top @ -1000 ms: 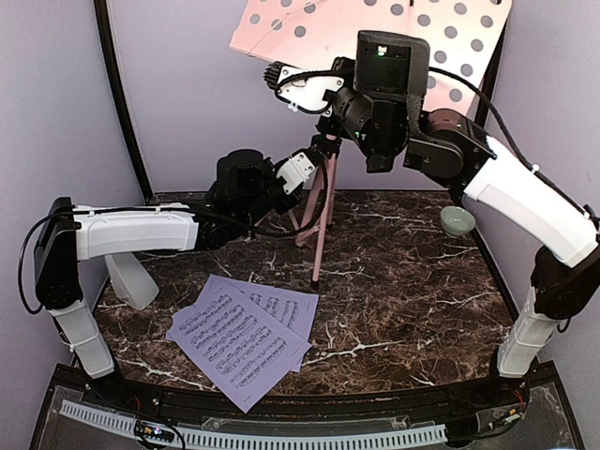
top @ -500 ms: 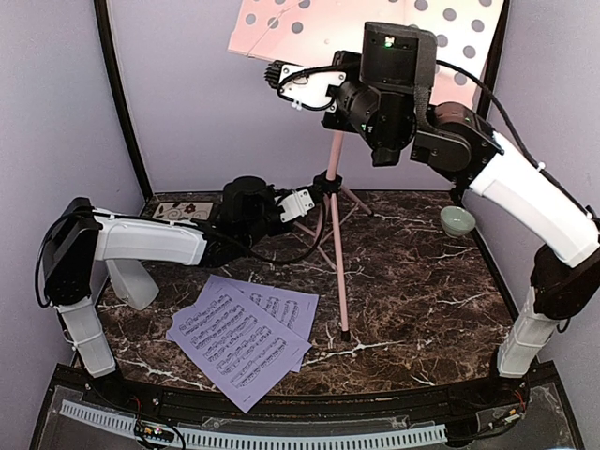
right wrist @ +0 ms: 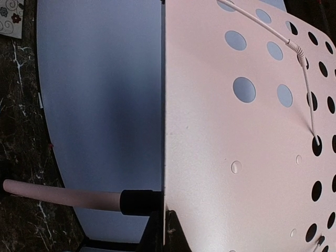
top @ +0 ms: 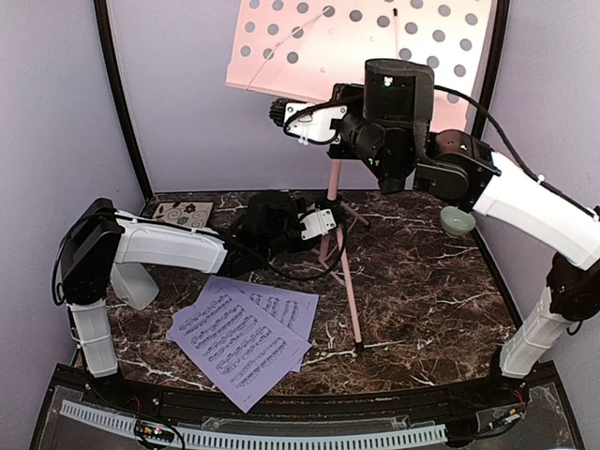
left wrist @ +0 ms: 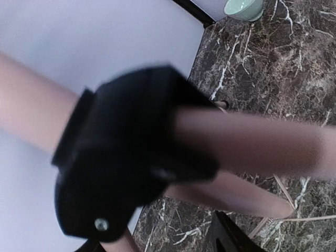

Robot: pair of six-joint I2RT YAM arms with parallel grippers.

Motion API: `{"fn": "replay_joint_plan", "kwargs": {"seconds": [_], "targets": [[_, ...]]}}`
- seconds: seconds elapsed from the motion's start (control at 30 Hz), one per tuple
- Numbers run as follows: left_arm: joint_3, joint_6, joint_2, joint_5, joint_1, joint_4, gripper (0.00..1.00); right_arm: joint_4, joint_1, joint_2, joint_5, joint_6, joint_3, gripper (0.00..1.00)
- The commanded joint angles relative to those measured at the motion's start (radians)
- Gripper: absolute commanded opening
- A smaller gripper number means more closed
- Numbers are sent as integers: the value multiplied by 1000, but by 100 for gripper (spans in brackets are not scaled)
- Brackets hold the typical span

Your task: Set up the instrument practice props

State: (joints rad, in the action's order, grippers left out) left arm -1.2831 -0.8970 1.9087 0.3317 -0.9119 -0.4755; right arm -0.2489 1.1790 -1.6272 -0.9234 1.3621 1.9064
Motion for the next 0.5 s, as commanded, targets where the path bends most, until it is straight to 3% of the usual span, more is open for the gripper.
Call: {"fn": "replay_joint_plan", "kwargs": {"seconds": [0.0, 0.17, 0.4, 0.43, 0.47], "targets": [[78, 120, -69, -49, -9, 14, 67, 418, -24, 118, 71, -12, -71, 0], [117, 230, -72, -72, -8, 50, 73, 539, -38, 100, 69, 59, -150, 0], [120, 356, -83, -66, 2, 65, 76, 611, -47, 57, 86, 92, -131, 0], [115, 376, -90, -79, 8, 74, 77, 610, -47, 50, 93, 96, -130, 2], [111, 396, -97, -92, 14, 82, 77, 609, -48, 43, 100, 97, -129, 11]]}}
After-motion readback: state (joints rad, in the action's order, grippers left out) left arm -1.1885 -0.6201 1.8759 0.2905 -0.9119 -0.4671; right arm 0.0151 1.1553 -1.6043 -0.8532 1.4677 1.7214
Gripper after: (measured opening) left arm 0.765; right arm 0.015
